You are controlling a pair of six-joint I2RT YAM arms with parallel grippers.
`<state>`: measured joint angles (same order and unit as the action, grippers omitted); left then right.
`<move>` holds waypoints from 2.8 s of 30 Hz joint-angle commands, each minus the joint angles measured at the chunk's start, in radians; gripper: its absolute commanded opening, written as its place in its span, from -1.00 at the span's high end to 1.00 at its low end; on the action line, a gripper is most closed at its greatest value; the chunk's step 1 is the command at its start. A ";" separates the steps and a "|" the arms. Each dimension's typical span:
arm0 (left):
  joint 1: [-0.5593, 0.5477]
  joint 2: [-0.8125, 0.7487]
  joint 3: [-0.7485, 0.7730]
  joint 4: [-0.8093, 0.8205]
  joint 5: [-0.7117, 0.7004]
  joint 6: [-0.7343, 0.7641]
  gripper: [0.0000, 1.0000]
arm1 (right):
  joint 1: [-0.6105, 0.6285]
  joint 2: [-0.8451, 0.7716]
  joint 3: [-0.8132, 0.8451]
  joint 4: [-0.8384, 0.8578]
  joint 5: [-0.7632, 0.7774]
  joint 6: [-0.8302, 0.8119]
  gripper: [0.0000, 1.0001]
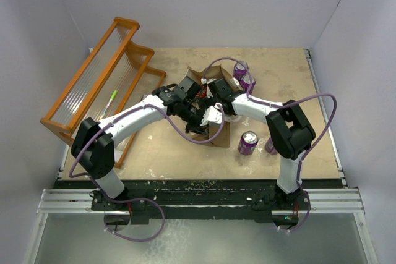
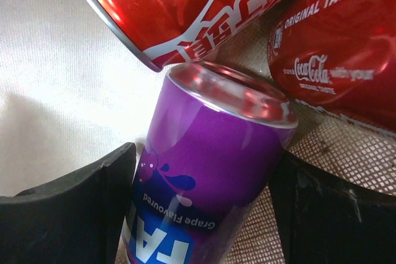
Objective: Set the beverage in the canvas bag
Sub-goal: Pick up the drink from the canvas bag, then adjust the drink.
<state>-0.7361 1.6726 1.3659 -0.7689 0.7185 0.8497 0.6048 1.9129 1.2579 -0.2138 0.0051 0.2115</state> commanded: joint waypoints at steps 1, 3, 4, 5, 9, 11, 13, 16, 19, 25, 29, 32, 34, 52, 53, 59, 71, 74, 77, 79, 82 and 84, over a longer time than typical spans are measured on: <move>0.017 -0.044 -0.014 0.099 -0.065 -0.014 0.98 | 0.014 0.082 -0.042 -0.005 -0.088 0.000 -0.55; 0.022 -0.052 -0.008 0.103 -0.066 -0.035 0.96 | 0.012 0.033 -0.037 0.013 -0.121 -0.010 -0.33; 0.029 -0.055 -0.001 0.103 -0.062 -0.050 0.93 | 0.013 0.005 -0.030 0.014 -0.134 -0.018 -0.22; 0.032 -0.056 0.006 0.102 -0.059 -0.056 0.89 | 0.013 -0.025 -0.023 0.014 -0.149 -0.022 -0.09; 0.067 -0.063 0.041 0.097 -0.043 -0.107 0.74 | 0.013 -0.126 0.044 0.037 -0.178 -0.053 0.38; 0.094 -0.068 0.062 0.098 -0.026 -0.136 0.58 | 0.013 -0.160 0.089 0.033 -0.180 -0.073 0.65; 0.116 -0.074 0.088 0.097 -0.017 -0.156 0.34 | 0.008 -0.190 0.129 0.027 -0.177 -0.095 0.90; 0.137 -0.086 0.122 0.108 -0.030 -0.184 0.07 | -0.008 -0.232 0.161 0.040 -0.173 -0.105 1.00; 0.154 -0.109 0.135 0.136 -0.059 -0.239 -0.39 | -0.042 -0.262 0.180 0.043 -0.185 -0.107 1.00; 0.181 -0.198 0.130 0.187 -0.081 -0.300 -0.98 | -0.089 -0.309 0.208 0.053 -0.228 -0.121 1.00; 0.189 -0.275 0.117 0.178 -0.076 -0.289 -0.99 | -0.099 -0.339 0.216 0.055 -0.214 -0.123 1.00; 0.200 -0.323 0.095 0.217 -0.083 -0.343 -0.98 | -0.100 -0.358 0.217 0.060 -0.215 -0.126 1.00; 0.220 -0.335 0.083 0.272 -0.094 -0.428 -0.98 | -0.100 -0.371 0.224 0.060 -0.225 -0.128 1.00; 0.422 -0.010 0.218 0.529 0.217 -0.830 -0.98 | -0.108 -0.378 0.468 0.028 -0.269 -0.069 1.00; 0.423 -0.001 0.217 0.555 0.213 -0.831 -0.98 | -0.110 -0.377 0.481 0.035 -0.269 -0.059 1.00; 0.428 0.024 0.159 0.808 0.297 -0.923 -0.98 | -0.117 -0.371 0.549 0.075 -0.287 0.047 1.00; 0.410 0.057 0.135 1.063 0.378 -1.109 -0.89 | -0.119 -0.377 0.548 0.153 -0.310 0.157 1.00; 0.402 0.056 0.118 1.106 0.376 -1.139 -0.77 | -0.119 -0.376 0.544 0.166 -0.307 0.174 1.00; 0.400 0.057 0.119 1.137 0.369 -1.169 -0.48 | -0.119 -0.379 0.531 0.173 -0.304 0.185 1.00; 0.400 0.058 0.131 1.132 0.369 -1.169 -0.10 | -0.119 -0.387 0.514 0.184 -0.296 0.190 1.00; 0.400 0.055 0.178 1.011 0.373 -1.066 0.55 | -0.121 -0.402 0.480 0.203 -0.288 0.177 0.53; 0.400 0.050 0.234 0.832 0.350 -0.914 1.00 | -0.122 -0.409 0.464 0.205 -0.302 0.158 -0.14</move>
<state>-0.3317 1.7374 1.4914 0.2447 1.0649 -0.2646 0.4885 1.5799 1.7248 -0.1768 -0.2794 0.3588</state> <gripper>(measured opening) 0.667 0.591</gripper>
